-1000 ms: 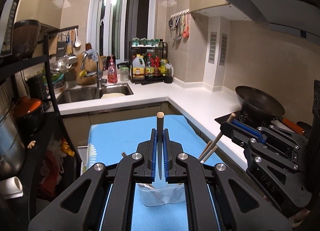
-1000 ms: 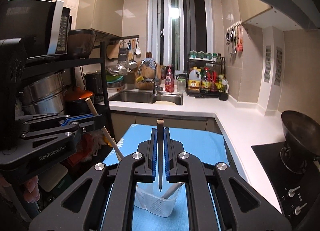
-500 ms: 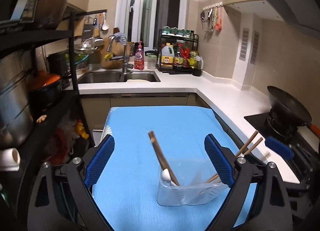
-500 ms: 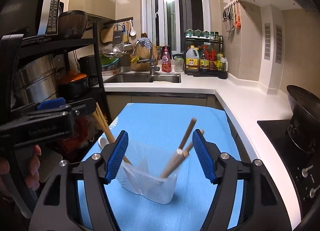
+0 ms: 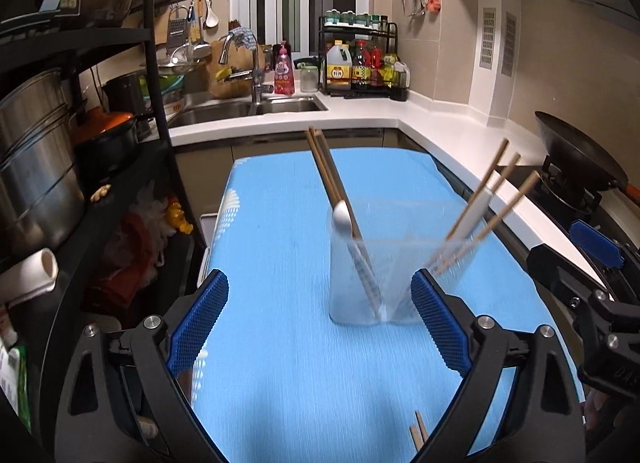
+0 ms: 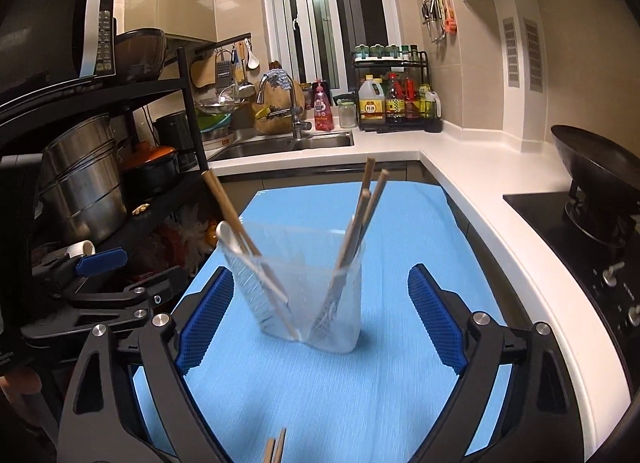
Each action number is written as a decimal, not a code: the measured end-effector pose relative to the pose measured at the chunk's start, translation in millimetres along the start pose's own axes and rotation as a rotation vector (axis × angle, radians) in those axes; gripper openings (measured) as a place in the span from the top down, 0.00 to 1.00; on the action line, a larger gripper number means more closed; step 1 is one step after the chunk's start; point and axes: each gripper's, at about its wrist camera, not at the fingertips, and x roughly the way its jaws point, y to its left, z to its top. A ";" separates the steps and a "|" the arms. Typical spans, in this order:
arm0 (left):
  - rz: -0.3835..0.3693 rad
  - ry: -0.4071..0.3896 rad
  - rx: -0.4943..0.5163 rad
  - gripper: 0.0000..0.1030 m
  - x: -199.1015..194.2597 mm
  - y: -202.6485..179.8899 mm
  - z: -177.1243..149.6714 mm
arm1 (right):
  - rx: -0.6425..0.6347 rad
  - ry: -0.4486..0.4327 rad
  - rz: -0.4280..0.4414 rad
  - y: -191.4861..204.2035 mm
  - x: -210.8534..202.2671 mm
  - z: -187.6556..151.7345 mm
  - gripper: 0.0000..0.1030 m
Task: Organize utensils
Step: 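Move both open tools back to the last two chopsticks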
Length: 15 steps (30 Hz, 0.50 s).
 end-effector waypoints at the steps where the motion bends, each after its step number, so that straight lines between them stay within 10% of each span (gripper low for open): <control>1: -0.001 0.006 -0.001 0.13 -3.2 -0.6 -4.7 | 0.002 0.000 -0.001 0.9 -6.3 -5.4 0.14; 15: 0.017 0.069 -0.007 0.10 -63.6 -2.4 -95.4 | 0.018 0.041 -0.007 15.2 -79.8 -90.5 0.13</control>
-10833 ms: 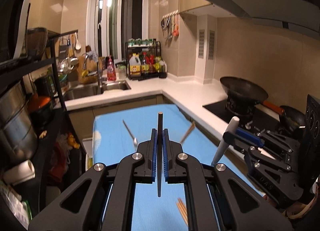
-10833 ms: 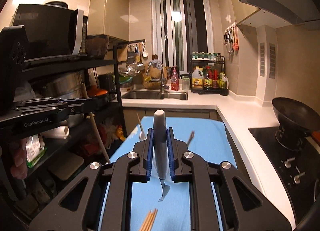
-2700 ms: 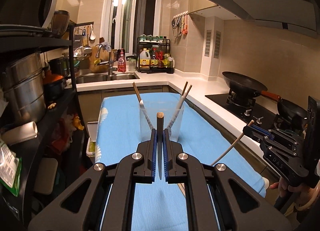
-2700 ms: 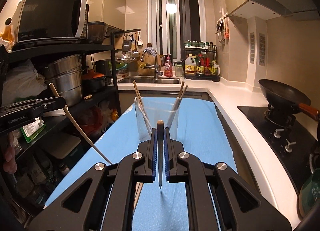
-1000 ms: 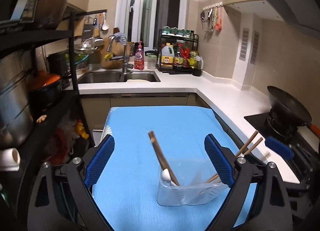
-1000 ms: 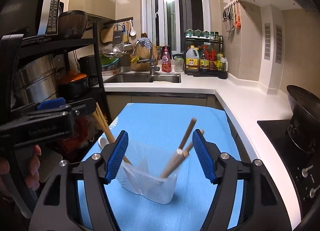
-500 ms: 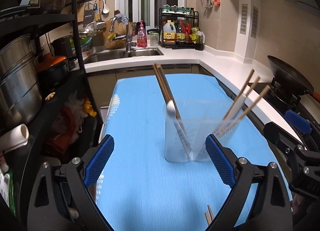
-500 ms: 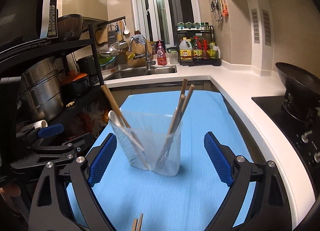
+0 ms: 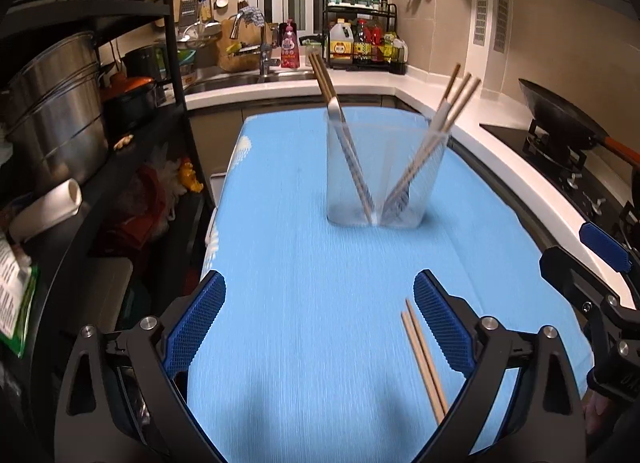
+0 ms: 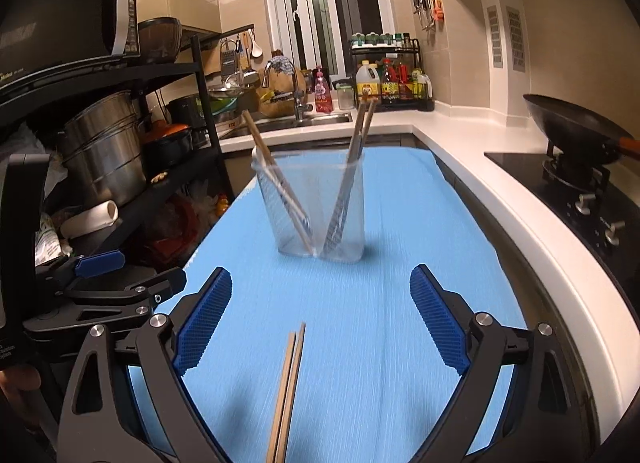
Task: Organize utensils
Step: 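Move both open tools back to the last two chopsticks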
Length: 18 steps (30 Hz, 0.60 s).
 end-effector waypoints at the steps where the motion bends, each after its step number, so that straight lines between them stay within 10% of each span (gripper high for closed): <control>1: 0.001 0.007 0.001 0.10 -2.2 -0.2 -6.8 | 0.002 0.005 -0.001 -0.8 -2.9 -5.7 0.13; 18: 0.021 0.089 -0.008 0.10 -10.5 -4.8 -108.9 | -0.035 0.078 -0.083 -0.6 -31.6 -122.3 0.13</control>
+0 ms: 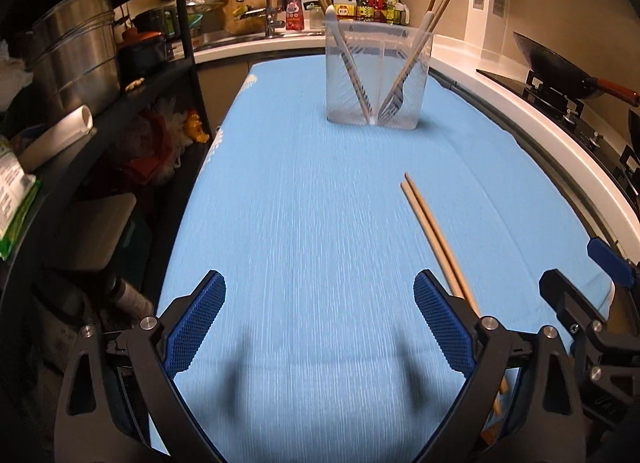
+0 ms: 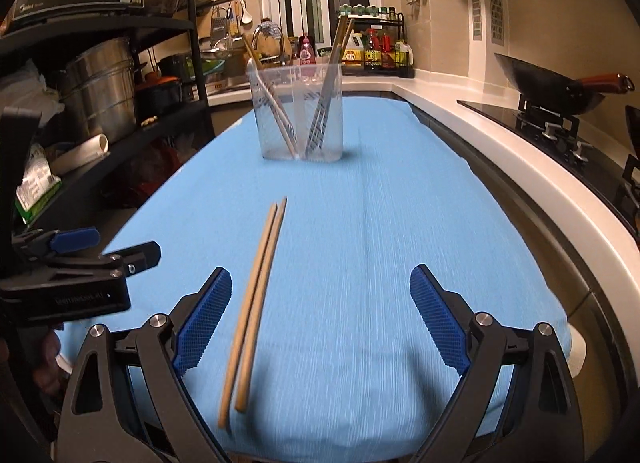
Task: Organize utensils
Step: 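Move both open tools back to the last two chopsticks, then grasp one chopstick with the right tool while the left tool grasps the other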
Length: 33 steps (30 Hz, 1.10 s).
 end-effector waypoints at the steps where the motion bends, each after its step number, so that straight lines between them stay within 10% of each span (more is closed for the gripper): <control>1: 0.001 0.003 -0.003 0.10 0.2 0.0 -4.4 | -0.006 0.007 0.003 0.6 0.4 -5.0 0.13; 20: 0.033 0.043 -0.010 0.10 3.9 1.0 -34.7 | -0.085 0.030 0.041 16.0 14.6 -50.8 0.36; 26: 0.022 0.047 -0.014 0.10 4.0 -3.0 -36.7 | -0.083 -0.009 0.104 17.4 13.7 -52.9 0.94; 33: -0.034 0.012 -0.035 0.10 -2.5 -13.1 -42.2 | 0.001 -0.030 0.068 -10.9 11.8 -54.2 0.94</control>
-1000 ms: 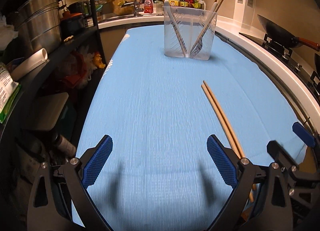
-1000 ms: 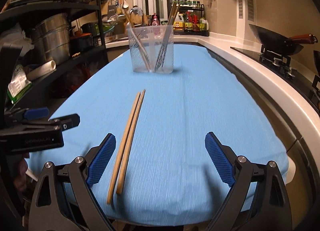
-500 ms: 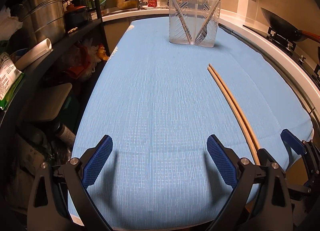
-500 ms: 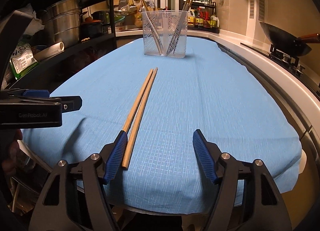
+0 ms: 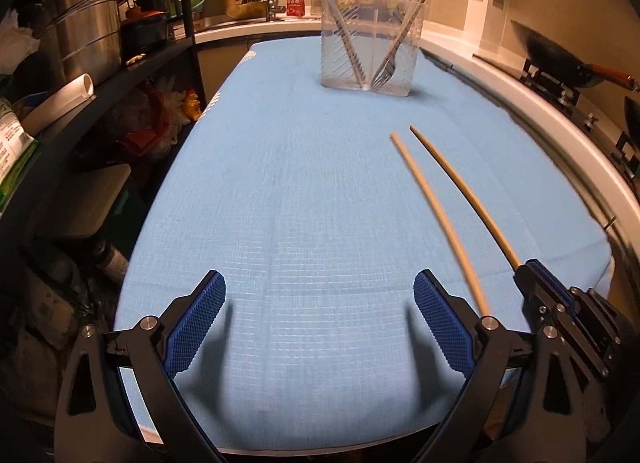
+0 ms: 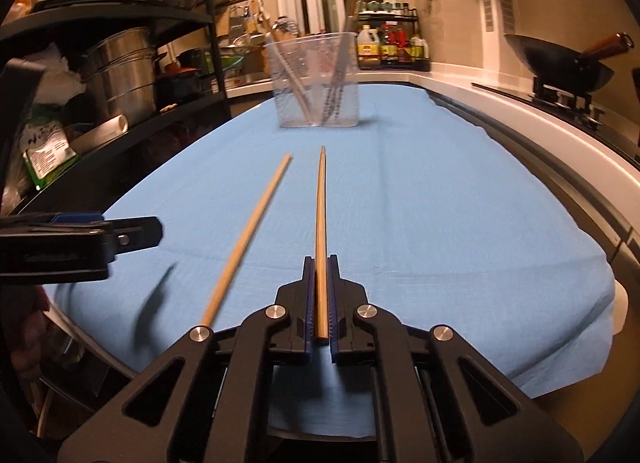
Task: Organize utensils
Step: 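Grasp one chopstick with the right tool while the left tool grasps the other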
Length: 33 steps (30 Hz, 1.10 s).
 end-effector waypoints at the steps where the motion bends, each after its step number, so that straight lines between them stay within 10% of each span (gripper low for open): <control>1: -0.018 -0.010 -0.006 0.10 -1.4 -3.1 -1.4 | -0.001 -0.003 -0.011 -3.6 -0.1 0.3 0.94; 17: -0.219 -0.062 0.052 0.10 5.0 -64.5 -27.6 | -0.049 -0.030 0.005 -28.9 -5.7 -3.1 0.94; 28: -0.090 -0.175 0.139 0.10 5.5 -68.3 -43.1 | -0.053 -0.030 0.040 -36.4 -4.6 -2.5 0.94; 31: -0.110 -0.188 0.156 0.36 4.1 -68.4 -40.9 | -0.039 -0.030 0.044 -36.1 -4.2 -2.3 0.94; 33: -0.129 -0.182 0.171 0.71 4.0 -67.0 -37.2 | -0.038 -0.031 0.043 -32.9 -2.5 -1.4 0.94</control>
